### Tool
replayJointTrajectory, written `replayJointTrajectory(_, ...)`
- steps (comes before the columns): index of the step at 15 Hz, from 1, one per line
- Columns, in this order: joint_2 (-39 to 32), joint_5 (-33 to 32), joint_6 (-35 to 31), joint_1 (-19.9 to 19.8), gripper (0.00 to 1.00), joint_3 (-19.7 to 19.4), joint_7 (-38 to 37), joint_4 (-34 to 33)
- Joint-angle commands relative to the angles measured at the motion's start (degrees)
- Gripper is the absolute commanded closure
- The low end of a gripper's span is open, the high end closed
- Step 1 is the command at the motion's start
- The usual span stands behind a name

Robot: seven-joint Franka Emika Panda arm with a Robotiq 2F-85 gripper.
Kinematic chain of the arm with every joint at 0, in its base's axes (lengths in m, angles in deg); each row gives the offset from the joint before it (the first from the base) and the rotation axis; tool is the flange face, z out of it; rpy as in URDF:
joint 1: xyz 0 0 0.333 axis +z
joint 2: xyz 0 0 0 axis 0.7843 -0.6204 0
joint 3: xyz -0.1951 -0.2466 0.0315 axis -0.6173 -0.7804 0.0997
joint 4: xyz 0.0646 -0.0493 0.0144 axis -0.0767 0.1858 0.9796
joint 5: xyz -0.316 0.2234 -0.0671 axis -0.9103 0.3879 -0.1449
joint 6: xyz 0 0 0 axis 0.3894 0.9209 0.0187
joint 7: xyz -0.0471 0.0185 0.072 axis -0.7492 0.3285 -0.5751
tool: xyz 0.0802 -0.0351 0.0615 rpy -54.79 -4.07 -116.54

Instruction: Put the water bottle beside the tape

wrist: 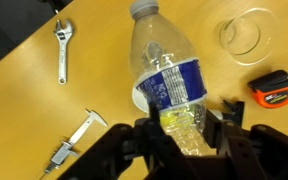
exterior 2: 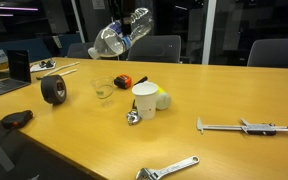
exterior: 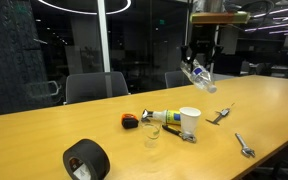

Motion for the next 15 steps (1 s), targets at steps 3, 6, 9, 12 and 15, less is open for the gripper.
replayJointTrajectory(3, -9.06, 2.76, -0.68, 5.77, 0.83, 4.94, 7.17, -10.26)
replayJointTrajectory(6, -11.88, 1.72, -3.57, 8.34, 0.83, 7.21, 11.45, -11.81)
replayJointTrajectory(9, -13.58, 1.98, -7.44, 10.77, 0.83, 8.37, 17.23, -10.6)
replayJointTrajectory(12, -15.94, 2.52, -11.13, 13.11, 0.83, 9.27, 23.26, -10.32)
replayJointTrajectory(15, -19.21, 5.27, -15.75, 15.41, 0.83, 9.68, 29.48, -11.34)
